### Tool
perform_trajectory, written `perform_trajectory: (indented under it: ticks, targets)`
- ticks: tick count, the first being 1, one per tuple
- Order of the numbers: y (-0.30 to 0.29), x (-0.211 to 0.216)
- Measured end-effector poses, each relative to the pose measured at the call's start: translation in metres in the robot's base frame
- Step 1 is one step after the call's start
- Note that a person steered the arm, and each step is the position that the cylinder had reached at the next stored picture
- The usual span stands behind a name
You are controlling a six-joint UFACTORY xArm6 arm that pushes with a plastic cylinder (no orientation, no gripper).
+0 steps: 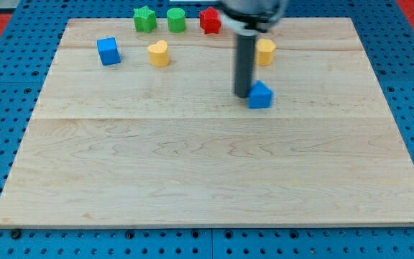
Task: Push the blue cube slightly down
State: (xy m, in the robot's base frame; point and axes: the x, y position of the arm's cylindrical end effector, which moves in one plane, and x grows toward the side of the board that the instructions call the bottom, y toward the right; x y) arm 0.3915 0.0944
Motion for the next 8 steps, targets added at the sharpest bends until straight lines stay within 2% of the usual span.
perform_trajectory:
  ticks: [1, 3, 8]
  targets:
    - [0.077, 0.001]
    - [-0.027, 0.01]
    - [-0.056, 0.008]
